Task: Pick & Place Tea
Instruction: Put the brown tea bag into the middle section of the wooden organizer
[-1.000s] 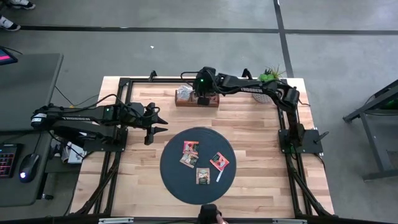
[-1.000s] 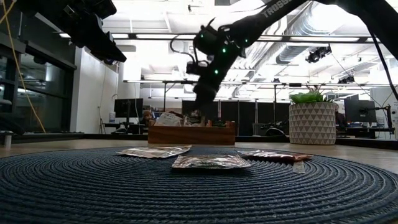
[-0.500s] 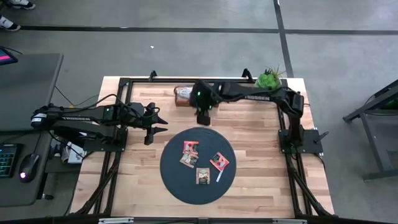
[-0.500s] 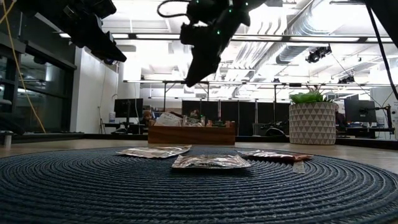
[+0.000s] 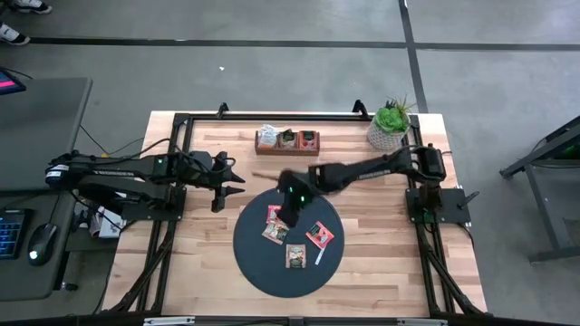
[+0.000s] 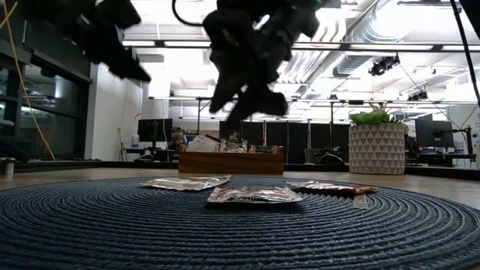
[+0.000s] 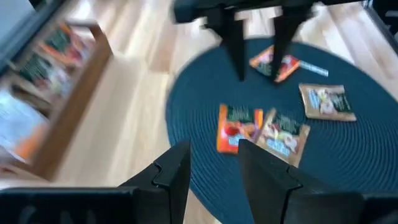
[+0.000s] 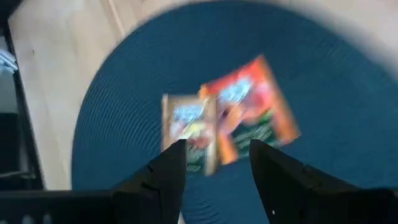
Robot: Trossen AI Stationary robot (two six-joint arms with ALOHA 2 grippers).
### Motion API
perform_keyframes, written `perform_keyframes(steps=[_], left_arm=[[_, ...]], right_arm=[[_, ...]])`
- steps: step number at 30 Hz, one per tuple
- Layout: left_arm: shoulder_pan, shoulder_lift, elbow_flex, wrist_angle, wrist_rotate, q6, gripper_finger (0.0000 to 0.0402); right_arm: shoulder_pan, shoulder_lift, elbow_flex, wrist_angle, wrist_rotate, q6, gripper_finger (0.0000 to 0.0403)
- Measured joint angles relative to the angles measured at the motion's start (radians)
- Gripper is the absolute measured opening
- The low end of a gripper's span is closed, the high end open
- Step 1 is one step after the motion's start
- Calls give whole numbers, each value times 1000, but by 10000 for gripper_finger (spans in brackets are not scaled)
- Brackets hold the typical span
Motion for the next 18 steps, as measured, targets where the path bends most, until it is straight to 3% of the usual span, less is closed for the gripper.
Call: perform_keyframes(steps=[3, 8, 18], left_arm=[[0, 29, -49, 51, 41, -67, 131], [-29, 96, -141, 281, 108, -191, 131], [-230, 354, -158, 572, 64, -245, 131]], right_arm=[[42, 1, -89, 80, 7, 133, 170], [83, 1, -184, 250, 20, 300, 170], [116, 1, -201, 287, 88, 315, 170]])
